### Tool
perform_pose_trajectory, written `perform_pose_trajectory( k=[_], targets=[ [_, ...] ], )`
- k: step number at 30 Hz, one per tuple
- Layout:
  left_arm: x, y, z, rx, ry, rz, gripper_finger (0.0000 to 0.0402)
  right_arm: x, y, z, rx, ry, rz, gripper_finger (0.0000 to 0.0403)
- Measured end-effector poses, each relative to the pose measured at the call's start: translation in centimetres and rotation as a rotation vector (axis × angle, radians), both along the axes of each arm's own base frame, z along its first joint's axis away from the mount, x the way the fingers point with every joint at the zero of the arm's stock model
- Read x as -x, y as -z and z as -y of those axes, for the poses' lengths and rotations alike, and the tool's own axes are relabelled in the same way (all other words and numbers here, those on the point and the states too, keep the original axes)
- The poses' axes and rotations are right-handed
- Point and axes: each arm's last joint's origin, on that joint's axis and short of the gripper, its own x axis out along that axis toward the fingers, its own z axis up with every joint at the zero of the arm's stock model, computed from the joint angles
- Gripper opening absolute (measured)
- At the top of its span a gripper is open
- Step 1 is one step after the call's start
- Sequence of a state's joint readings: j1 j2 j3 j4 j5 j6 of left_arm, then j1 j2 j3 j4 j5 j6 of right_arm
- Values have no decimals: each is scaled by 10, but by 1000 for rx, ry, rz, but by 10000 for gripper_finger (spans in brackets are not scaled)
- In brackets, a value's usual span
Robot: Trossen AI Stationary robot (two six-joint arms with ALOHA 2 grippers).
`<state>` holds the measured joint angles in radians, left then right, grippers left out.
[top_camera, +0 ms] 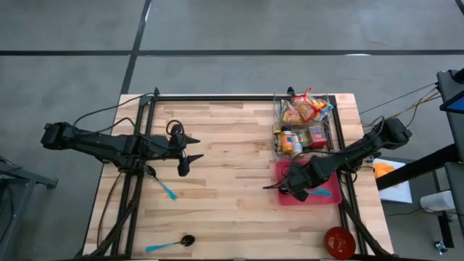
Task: Pick & Place Food Item
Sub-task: Put the blue spoon into the red bin
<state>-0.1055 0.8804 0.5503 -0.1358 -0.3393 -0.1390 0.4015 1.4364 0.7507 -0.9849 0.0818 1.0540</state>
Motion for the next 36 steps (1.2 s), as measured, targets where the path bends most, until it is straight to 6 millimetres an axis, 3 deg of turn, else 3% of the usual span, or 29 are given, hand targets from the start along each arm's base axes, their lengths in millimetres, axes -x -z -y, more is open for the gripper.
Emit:
perform_pose_trajectory(
  k=[12, 19, 25, 36],
  targets=[
    [0, 0, 0, 0, 0, 0, 281, -4, 2, -2, -22, -16, 49, 25],
    [0, 0, 0, 0, 0, 0, 281, -2, 6, -1, -18, 127, 64, 25],
    [0, 0, 0, 0, 0, 0, 281, -2, 11, -1, -30, 133, 81, 30],
    [0, 0, 0, 0, 0, 0, 281, -6, 11, -3, -53, 62, 114, 188]
  ],
)
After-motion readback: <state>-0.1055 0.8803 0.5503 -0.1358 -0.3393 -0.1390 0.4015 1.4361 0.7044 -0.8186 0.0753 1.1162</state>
